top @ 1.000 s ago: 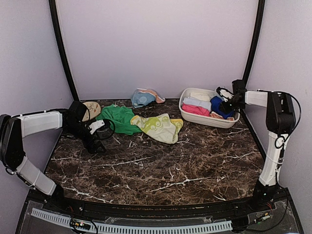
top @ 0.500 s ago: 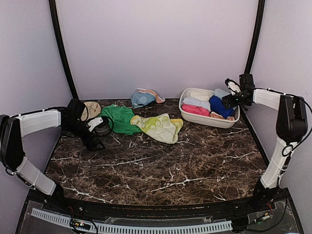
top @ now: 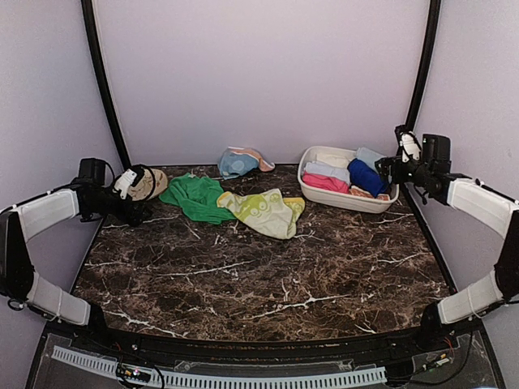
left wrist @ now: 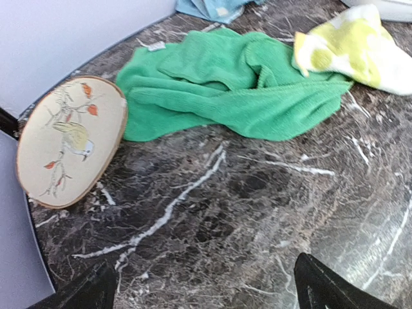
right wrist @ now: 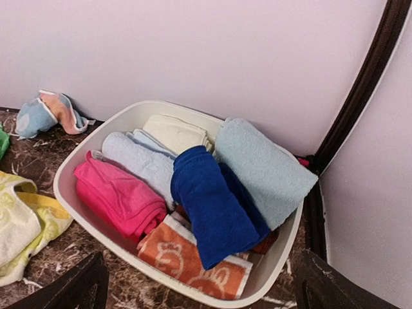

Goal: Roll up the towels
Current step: Reset both arms

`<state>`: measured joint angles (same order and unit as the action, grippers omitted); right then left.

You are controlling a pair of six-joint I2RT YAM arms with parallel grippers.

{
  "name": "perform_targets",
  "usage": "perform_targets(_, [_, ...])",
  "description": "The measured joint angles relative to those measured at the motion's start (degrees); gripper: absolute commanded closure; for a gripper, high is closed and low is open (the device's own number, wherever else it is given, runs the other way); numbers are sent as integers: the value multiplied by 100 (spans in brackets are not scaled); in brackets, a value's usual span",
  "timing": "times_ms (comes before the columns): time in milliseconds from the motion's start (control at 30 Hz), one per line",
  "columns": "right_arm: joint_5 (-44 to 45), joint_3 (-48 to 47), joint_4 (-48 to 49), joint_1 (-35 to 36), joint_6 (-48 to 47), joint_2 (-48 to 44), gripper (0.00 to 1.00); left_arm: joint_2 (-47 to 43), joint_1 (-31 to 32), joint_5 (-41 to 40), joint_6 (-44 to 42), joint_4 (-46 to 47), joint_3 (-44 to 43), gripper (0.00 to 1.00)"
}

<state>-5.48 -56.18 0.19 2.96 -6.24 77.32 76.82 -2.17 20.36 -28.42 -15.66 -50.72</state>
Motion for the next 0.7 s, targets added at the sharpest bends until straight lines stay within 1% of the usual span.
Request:
perform_targets(33, [-9,275,184,0,146,-205,0,-120,-66,-9,98,258,203,1])
perform_targets(100, [85,1038,841,0,577,-584,0,-442,-136,-11,365,1064,879,1])
perform_targets(200, [546,2201,1530,-2,1182,-1049,0,-575,-136,39,730,2166,1781,1])
perform_targets(233, [793,2625,1742,-2,1355,-1117,0,-529,-136,50,822,2476,1987,1])
perform_targets(367, [1526,3565,2280,-17,1530,-1720,0,-87,-138,87,1252,4135,2747,1])
perform_targets(433, [1888,3969,2721,-50,1539,-1943,0,142,-142,111,1445,5049,3040,1])
perform_targets(533, [2205,4343,3440,-118,1519,-1908,0,619,-142,133,1694,6402,3340,1])
perform_targets(600, [2319,4500,3958,-166,1504,-1657,0,911,-142,118,1812,7016,3388,1])
perform_targets(700, [2371,4623,4903,-203,1447,-979,0,1086,-142,15,1928,7582,3432,1])
